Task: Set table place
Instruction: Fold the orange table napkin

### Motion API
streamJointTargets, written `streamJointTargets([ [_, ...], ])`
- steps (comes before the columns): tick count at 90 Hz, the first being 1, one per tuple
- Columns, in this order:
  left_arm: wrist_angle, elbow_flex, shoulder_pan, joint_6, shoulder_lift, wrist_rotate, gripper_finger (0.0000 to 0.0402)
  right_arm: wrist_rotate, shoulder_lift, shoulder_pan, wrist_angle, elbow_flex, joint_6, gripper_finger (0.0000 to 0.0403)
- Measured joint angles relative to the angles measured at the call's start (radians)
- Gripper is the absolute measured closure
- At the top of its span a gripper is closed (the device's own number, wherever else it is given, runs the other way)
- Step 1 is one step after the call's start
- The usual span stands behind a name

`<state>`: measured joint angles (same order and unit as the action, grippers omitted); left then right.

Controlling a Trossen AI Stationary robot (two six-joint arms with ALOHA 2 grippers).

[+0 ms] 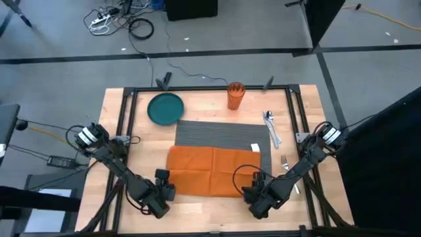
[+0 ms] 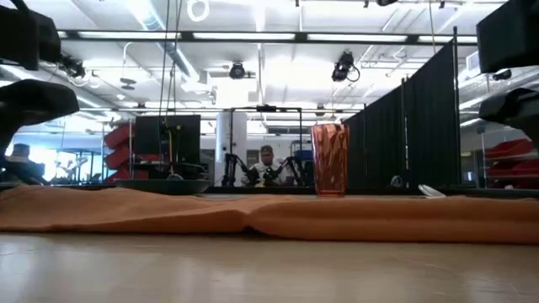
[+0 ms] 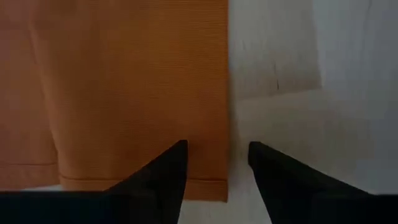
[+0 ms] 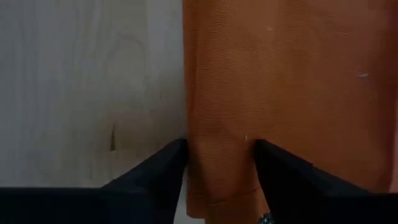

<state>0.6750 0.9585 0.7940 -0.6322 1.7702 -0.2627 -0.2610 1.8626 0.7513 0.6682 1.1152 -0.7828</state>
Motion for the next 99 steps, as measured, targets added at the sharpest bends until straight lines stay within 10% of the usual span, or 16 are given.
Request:
streamJointTargets([
  [20,-0.014,-0.001,0.0,-0.026,0.004,0.012,0.039,0.004,0.001,0.0,0.007,0.0,0.0,0.0303],
  [43,0.012,0.021,0.0,-0.03,0.011,0.002,0.04,0.029,0.0,-0.001,0.01,-0.001,0.026,0.0397],
  [99,0.11,0.186,0.009,-0.132,0.013,-0.031,0.0401,0.043,-0.145,0.136,0.018,-0.005,-0.091,0.0402],
])
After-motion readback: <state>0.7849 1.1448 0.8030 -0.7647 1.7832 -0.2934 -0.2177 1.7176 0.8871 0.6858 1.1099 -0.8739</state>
